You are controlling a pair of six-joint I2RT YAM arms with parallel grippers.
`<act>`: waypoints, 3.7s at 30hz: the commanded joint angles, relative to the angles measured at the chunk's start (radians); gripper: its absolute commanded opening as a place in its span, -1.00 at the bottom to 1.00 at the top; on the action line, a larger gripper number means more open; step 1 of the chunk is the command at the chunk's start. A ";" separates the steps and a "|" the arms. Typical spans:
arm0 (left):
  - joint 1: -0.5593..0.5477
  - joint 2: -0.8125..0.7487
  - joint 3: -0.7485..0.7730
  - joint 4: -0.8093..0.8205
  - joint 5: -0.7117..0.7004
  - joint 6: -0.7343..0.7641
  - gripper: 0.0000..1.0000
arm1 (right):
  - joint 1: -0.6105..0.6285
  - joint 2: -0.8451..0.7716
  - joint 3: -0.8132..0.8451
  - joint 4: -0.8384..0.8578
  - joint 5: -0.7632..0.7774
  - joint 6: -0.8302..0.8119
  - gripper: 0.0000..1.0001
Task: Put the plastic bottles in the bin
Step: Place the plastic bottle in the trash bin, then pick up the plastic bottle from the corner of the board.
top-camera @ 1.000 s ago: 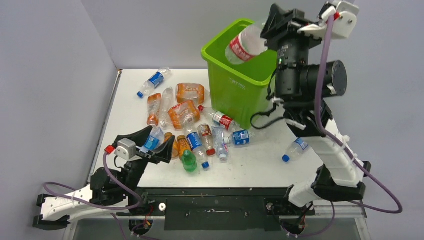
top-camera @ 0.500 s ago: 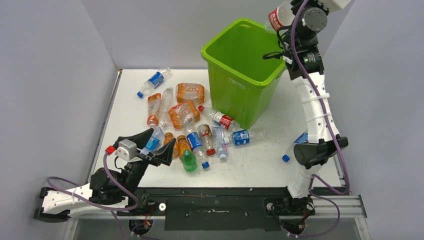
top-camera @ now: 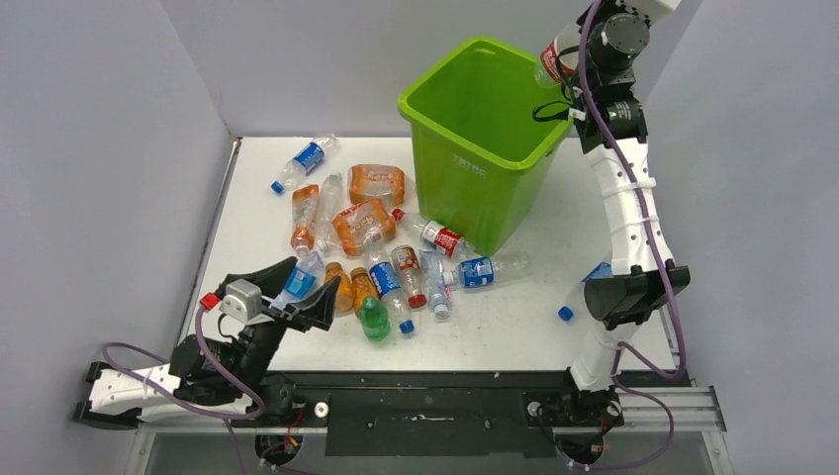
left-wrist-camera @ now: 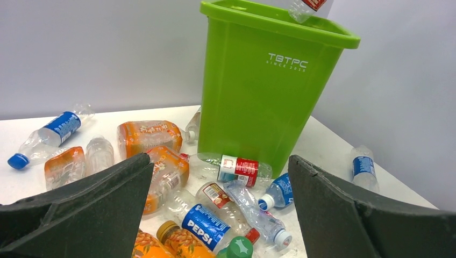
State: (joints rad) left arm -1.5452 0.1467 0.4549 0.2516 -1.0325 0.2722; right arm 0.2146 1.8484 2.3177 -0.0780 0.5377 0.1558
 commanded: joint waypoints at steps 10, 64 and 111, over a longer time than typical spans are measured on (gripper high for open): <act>-0.060 0.001 -0.005 0.071 -0.047 0.079 0.93 | -0.019 0.005 -0.018 -0.194 -0.234 0.159 0.05; -0.071 0.189 0.122 -0.151 0.018 -0.025 0.92 | -0.282 -1.010 -1.672 -0.377 -0.120 0.672 0.79; -0.074 0.164 0.048 0.032 0.046 0.030 0.92 | -0.265 -1.267 -1.579 -0.352 -0.354 0.678 -0.37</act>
State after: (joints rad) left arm -1.6169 0.3389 0.5419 0.0933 -0.9920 0.2451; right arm -0.1169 0.7368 0.6422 -0.3912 0.1684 0.8040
